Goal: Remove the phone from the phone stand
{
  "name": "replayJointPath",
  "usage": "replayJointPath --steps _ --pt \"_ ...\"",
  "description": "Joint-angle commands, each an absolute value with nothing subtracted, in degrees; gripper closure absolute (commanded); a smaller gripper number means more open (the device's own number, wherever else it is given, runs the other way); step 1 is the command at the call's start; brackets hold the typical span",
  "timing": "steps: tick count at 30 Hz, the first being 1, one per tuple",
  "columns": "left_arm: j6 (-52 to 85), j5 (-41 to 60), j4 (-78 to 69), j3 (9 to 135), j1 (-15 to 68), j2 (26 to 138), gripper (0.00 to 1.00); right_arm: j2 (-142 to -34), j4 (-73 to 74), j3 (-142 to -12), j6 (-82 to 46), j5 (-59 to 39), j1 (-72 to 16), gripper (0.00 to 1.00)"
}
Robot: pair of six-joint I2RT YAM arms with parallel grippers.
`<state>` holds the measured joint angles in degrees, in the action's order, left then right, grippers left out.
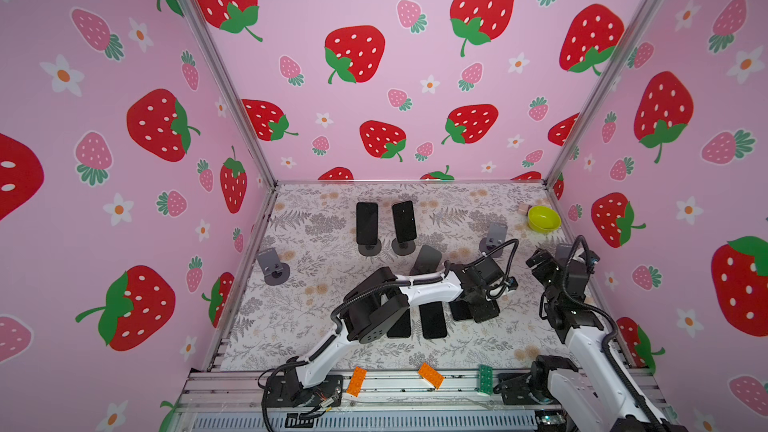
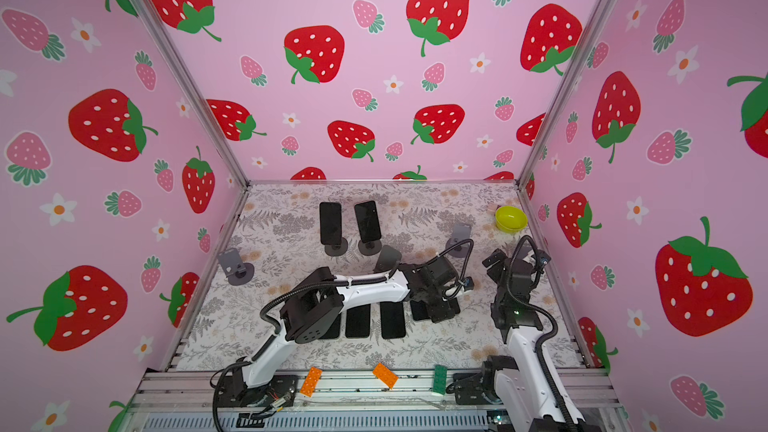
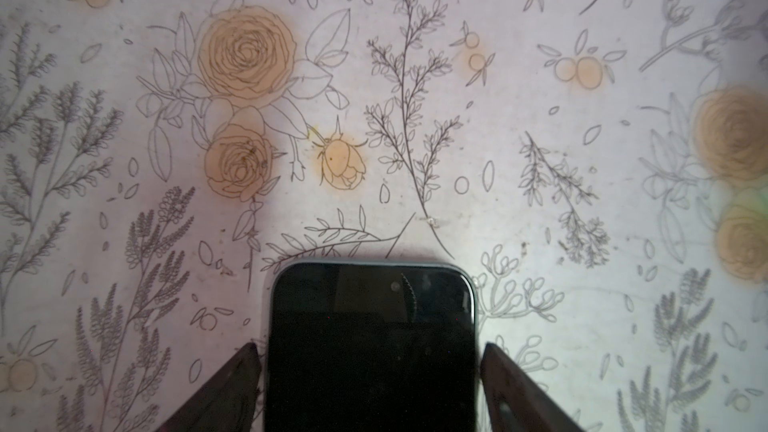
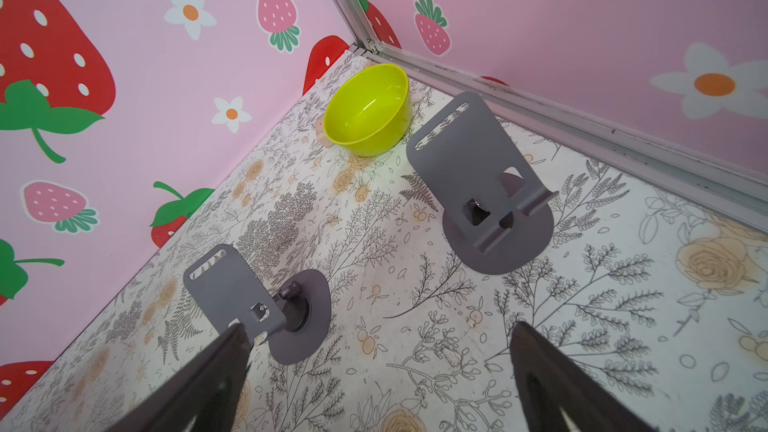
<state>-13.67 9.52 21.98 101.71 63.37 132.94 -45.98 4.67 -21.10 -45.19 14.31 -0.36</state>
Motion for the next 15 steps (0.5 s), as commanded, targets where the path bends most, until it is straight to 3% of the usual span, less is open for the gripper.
replayJointPath --steps 1,15 --pt "-14.0 10.2 27.2 100.1 63.3 134.2 0.16 -45.3 5.7 -20.5 -45.8 14.3 -0.1 0.00" --pt "-7.4 12.2 22.8 97.0 60.1 121.6 0.16 -50.0 2.8 -22.1 -46.7 10.3 -0.1 0.00"
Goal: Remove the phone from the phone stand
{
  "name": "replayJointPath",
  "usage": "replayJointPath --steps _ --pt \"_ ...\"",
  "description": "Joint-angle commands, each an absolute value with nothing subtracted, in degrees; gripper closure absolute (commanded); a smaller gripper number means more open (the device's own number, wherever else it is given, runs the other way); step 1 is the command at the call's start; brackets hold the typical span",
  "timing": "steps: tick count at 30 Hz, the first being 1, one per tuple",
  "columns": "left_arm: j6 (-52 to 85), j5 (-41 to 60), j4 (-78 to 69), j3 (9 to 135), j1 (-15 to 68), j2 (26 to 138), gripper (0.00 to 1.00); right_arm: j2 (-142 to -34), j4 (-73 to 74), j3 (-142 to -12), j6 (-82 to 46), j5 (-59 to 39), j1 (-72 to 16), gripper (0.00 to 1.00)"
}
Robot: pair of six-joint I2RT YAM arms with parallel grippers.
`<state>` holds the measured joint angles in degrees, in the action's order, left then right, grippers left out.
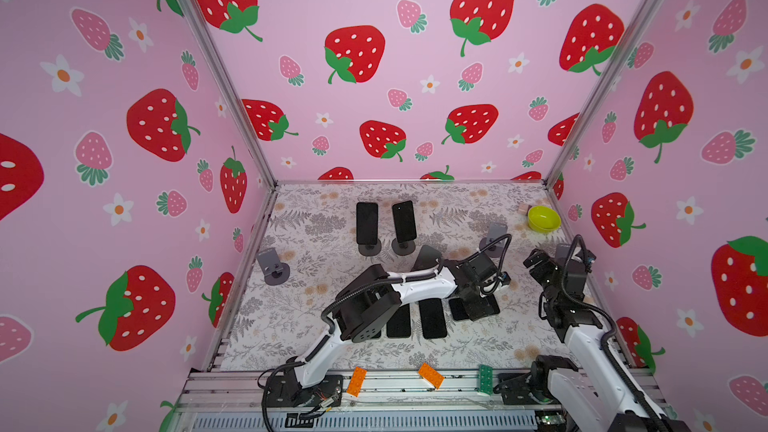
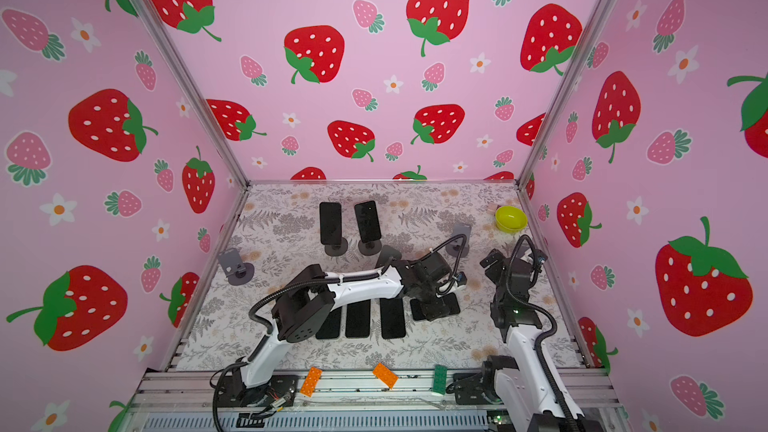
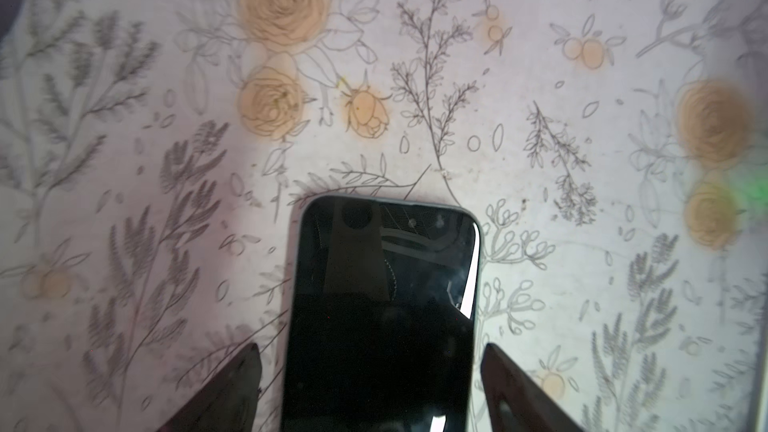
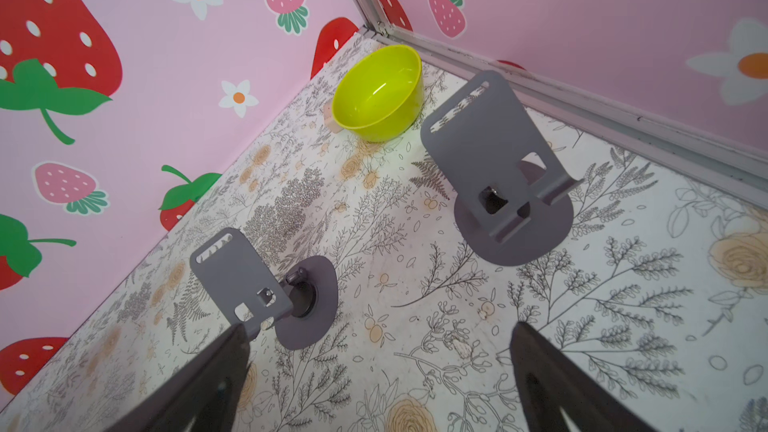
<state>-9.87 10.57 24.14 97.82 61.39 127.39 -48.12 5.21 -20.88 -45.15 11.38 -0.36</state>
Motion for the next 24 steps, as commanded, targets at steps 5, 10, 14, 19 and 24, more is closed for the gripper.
replayJointPath --steps 5,10,14,19,24 --pt "-6.6 12.5 18.8 92.4 59.7 112.6 0.12 -57.5 -8.2 -27.8 -53.7 8.2 -0.1 0.00" --pt "-5.5 8.7 14.8 86.4 58.8 102.5 0.11 -65.6 -18.7 -34.1 -59.1 2.9 -4.8 0.00" --pt "-1.7 8.2 13.9 82.1 54.5 96.4 0.11 -70.2 -22.5 -36.5 -62.8 -0.5 -12.1 0.00" --pt "5.2 2.5 14.3 75.5 47.9 89.5 0.11 -73.5 -25.5 -36.5 -70.0 -6.0 -19.0 0.00" --pt "8.9 -1.4 13.3 68.0 43.4 82.0 0.10 -73.7 -30.1 -36.8 -73.5 -8.7 -22.5 0.00"
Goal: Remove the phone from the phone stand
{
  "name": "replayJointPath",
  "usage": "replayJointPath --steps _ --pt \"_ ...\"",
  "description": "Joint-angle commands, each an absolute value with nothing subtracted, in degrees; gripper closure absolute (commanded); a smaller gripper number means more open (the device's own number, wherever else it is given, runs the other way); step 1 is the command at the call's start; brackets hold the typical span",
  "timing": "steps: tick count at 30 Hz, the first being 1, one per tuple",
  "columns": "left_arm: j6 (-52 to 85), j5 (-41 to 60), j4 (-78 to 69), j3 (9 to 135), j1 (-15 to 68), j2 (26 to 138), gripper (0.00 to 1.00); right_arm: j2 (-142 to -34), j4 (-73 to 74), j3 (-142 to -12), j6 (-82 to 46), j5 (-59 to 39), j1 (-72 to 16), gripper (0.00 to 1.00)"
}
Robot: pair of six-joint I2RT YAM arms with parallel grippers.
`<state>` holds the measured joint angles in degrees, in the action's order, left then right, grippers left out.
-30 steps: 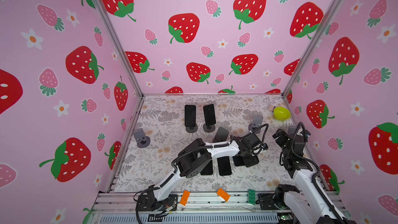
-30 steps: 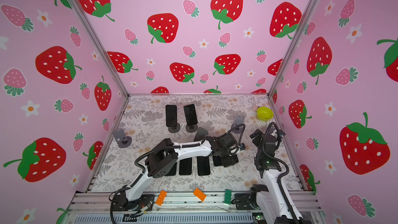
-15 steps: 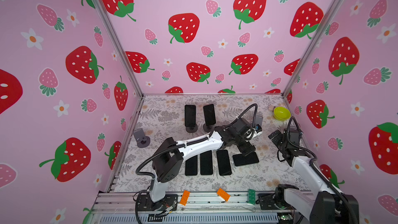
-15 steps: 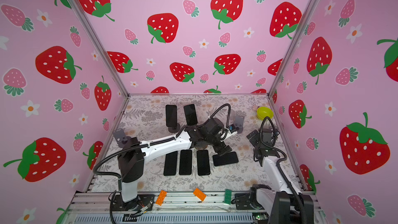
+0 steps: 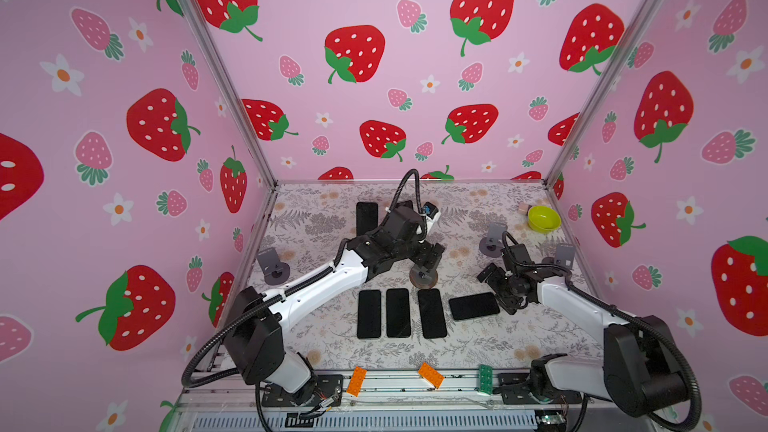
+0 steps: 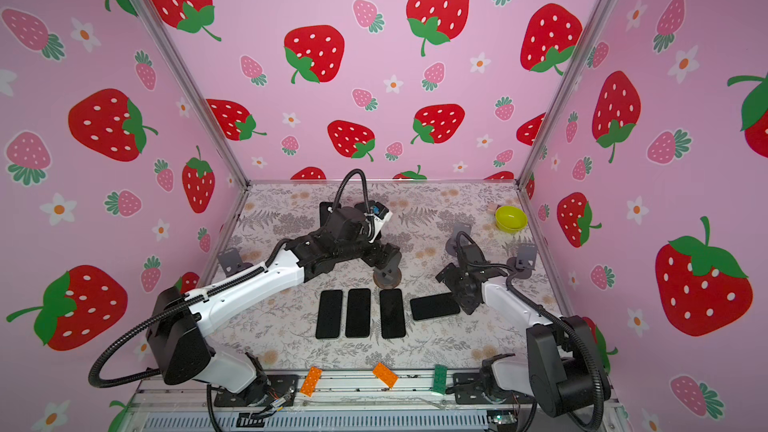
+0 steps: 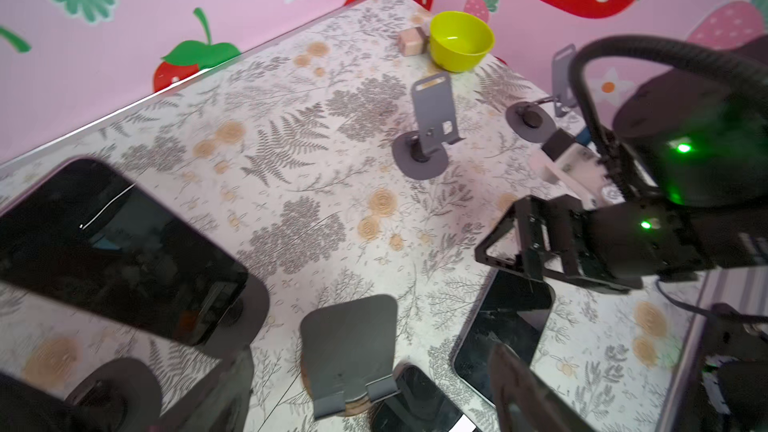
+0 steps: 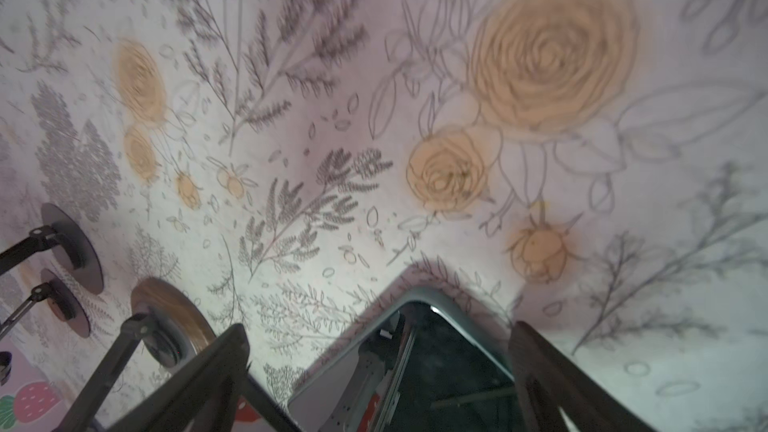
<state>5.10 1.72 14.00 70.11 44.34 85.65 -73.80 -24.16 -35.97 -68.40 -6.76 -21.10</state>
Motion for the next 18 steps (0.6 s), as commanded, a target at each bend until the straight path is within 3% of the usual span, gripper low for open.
replayJointPath --steps 1,6,12,18 --pt "9.7 -1.8 12.9 66.5 42.4 80.6 0.08 -73.4 -31.5 -37.2 -73.9 -7.6 -23.2 0.00" --pt "13.6 -5.0 11.6 60.9 39.8 74.6 0.00 -74.6 -36.8 -38.6 -74.4 -5.8 -24.0 0.00" --pt "14.1 -8.4 10.4 56.9 39.3 70.8 0.01 -74.6 -42.6 -42.3 -78.8 -5.2 -26.8 0.00" --pt "14.2 -10.4 8.6 52.8 38.9 67.2 0.01 -76.7 -36.2 -40.7 -87.4 -12.6 -31.3 0.00"
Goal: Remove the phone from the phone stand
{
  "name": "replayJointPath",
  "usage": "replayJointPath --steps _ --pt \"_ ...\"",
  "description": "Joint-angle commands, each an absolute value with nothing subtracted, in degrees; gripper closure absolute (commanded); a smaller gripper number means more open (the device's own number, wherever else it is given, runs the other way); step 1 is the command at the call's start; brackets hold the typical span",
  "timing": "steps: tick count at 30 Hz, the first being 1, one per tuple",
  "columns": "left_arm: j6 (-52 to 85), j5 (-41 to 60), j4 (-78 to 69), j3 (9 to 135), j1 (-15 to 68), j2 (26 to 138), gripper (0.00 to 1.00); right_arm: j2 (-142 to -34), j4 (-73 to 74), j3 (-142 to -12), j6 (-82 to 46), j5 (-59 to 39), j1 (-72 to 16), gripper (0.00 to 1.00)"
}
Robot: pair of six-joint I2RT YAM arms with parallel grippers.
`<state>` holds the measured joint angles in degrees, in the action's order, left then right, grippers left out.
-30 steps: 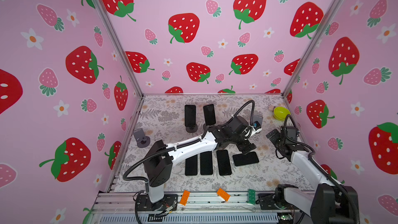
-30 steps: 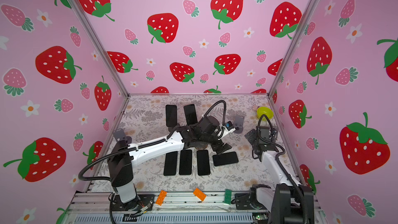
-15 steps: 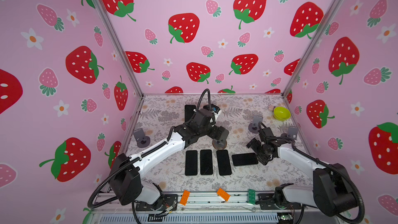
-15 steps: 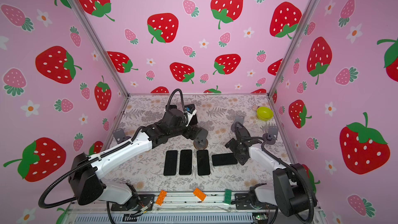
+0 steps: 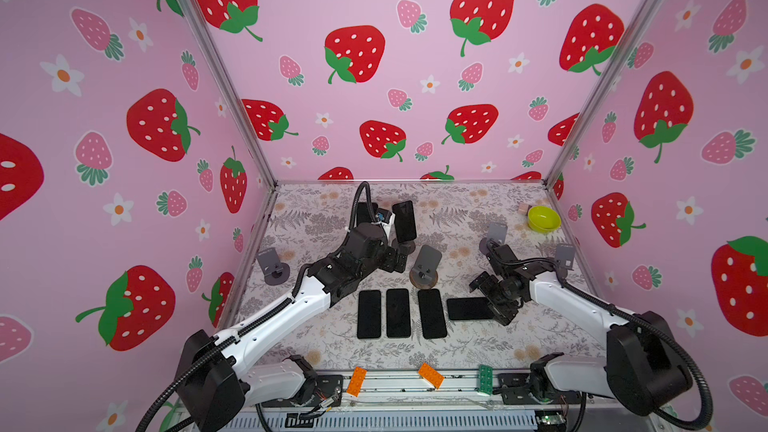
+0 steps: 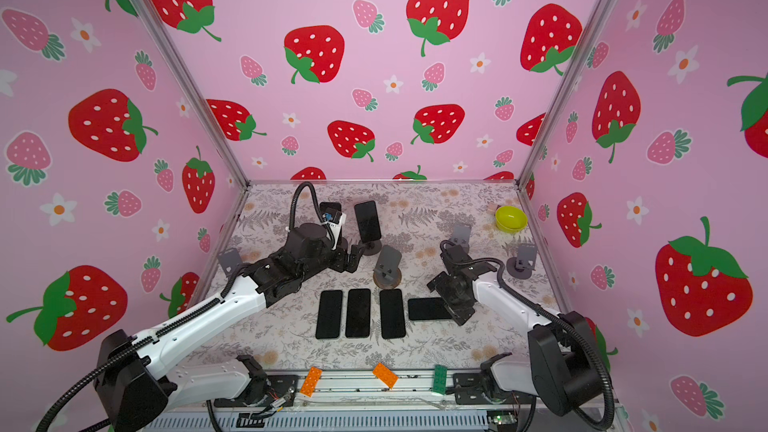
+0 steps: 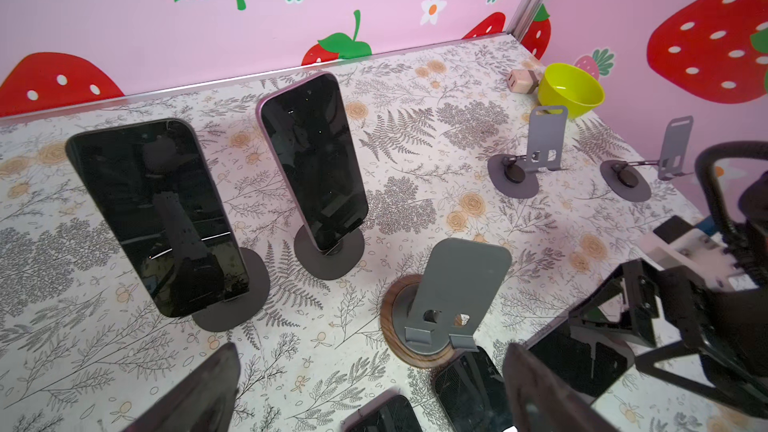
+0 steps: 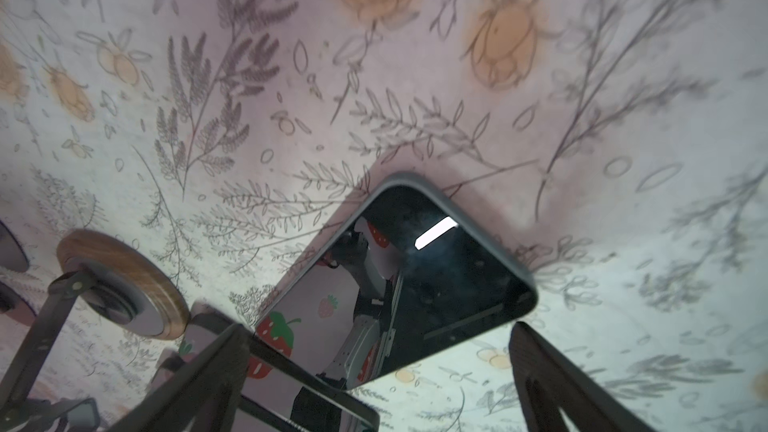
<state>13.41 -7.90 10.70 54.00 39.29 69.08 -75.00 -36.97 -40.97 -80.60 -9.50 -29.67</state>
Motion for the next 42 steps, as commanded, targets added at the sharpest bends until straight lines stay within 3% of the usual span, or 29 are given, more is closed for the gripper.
replayJointPath --steps 1,26,42 --pt "13.9 -10.6 8.6 52.2 38.8 66.5 0.01 -78.1 -36.2 -41.4 -87.9 -12.4 -31.9 0.00" --pt "12.6 -11.9 7.7 47.3 39.0 59.5 0.01 -93.9 -44.6 -50.3 -87.6 1.4 -36.5 0.00" --pt "12.1 -13.6 6.5 45.7 38.9 59.8 0.01 -95.2 -46.1 -52.1 -70.9 6.6 -37.9 0.00"
